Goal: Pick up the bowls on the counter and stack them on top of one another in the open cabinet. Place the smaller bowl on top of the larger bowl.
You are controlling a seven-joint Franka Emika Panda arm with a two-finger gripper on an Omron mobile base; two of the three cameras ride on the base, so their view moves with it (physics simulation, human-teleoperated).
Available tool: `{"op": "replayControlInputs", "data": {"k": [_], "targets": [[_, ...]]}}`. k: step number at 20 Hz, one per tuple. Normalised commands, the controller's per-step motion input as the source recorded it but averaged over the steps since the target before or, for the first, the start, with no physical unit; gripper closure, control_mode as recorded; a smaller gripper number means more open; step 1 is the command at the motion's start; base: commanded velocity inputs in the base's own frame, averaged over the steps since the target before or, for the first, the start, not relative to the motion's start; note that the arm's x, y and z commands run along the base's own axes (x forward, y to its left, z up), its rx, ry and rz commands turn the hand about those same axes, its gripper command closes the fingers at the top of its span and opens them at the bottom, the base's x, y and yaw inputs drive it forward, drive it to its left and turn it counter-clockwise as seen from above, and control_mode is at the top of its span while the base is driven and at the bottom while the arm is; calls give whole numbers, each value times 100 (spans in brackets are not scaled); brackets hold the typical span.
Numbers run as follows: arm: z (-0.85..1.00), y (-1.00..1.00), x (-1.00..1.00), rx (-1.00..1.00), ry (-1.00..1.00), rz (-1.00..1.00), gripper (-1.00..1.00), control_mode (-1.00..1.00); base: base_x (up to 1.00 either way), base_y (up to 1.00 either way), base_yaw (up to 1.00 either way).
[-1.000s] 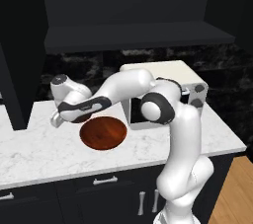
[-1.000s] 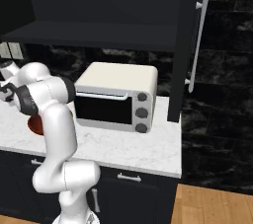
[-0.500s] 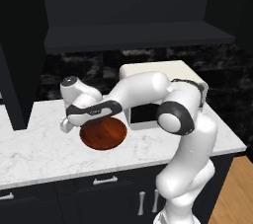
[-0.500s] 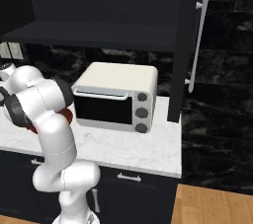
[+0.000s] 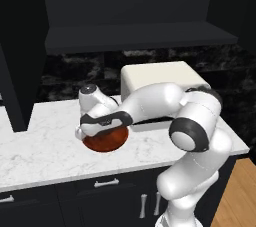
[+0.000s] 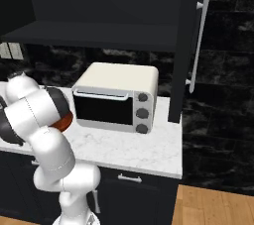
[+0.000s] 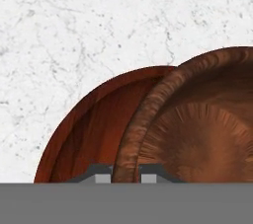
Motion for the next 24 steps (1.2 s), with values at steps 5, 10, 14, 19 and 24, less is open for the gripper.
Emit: {"op": "replayControlInputs", "data": {"k": [5,10,14,19,24], "targets": [[-31,-6,-3,0,3,0,100,-100,0,0,0],[-32,0,0,0,1,0,100,-100,0,0,0],[-26,0,0,0,1,0,100,-100,0,0,0],[-7,1,-23,0,1,0,-100,-100,0,0,0],[6,0,-32,0,0,0,-100,-100,0,0,0]]}}
